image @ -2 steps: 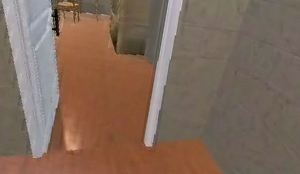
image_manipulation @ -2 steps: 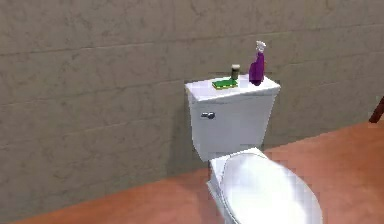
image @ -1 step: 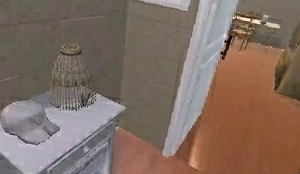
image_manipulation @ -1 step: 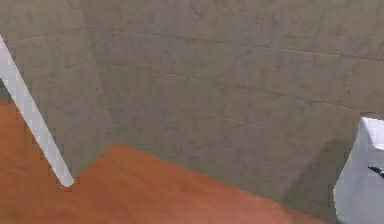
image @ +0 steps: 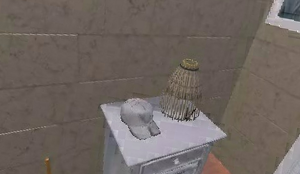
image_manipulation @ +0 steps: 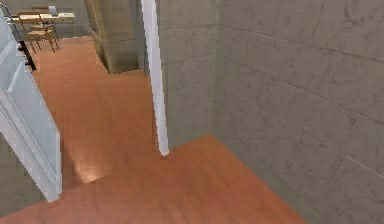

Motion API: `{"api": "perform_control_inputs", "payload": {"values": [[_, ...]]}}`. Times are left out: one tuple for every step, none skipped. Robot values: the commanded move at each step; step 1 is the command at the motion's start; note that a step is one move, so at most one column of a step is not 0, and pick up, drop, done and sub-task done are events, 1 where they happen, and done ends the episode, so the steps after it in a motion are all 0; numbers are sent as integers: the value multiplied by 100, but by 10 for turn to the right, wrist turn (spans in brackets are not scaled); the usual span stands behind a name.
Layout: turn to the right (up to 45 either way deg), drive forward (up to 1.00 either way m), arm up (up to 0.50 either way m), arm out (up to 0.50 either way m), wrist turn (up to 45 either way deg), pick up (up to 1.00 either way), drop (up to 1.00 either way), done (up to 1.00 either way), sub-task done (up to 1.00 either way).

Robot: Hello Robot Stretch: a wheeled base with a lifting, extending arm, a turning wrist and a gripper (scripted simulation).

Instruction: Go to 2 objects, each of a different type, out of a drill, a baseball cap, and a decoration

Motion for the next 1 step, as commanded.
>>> {"api": "perform_control_inputs", "payload": {"values": [[0, 0, 0, 0, 0, 0, 0, 100, 0]]}}
